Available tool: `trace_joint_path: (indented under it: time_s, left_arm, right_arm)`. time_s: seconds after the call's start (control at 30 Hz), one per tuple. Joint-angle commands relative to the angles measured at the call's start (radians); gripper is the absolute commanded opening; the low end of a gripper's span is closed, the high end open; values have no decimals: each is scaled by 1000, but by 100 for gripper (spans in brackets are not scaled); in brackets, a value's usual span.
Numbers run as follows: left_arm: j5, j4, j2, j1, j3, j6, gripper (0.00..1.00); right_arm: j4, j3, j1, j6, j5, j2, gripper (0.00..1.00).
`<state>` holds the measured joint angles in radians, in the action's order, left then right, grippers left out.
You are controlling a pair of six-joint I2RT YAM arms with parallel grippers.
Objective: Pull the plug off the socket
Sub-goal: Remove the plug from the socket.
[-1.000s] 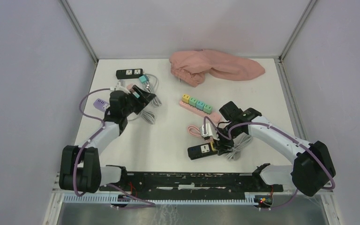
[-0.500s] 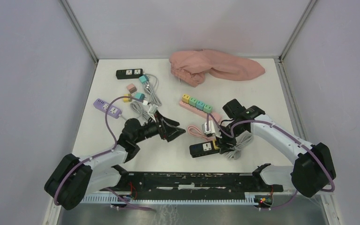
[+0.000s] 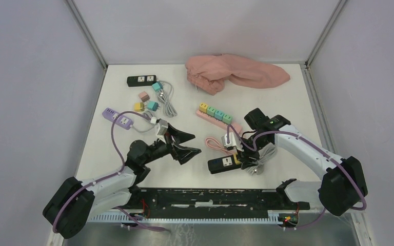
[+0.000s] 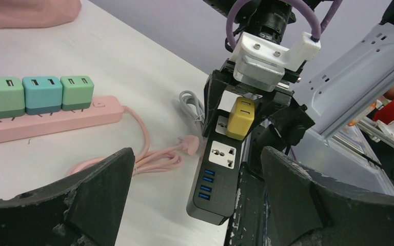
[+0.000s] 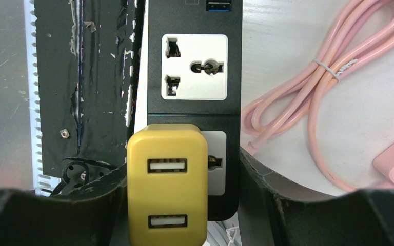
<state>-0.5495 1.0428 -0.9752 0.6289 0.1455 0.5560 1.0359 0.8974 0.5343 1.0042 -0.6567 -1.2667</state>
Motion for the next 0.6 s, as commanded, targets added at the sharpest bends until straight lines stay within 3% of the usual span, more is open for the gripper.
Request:
trace_joint_path:
  time_s: [0.0,0.3,0.57]
  left_arm:
    - [10,19,-19,2,15,-69,99]
    - [-61,233,-162,55,-7,-103,99]
    - [121,56,-95,259,-10,-479,99]
  right_arm:
    - [13,54,-5,16,-57,21,3]
    - [15,56,-5,16,-59,15,3]
    - [16,57,-5,17,-60,7,3]
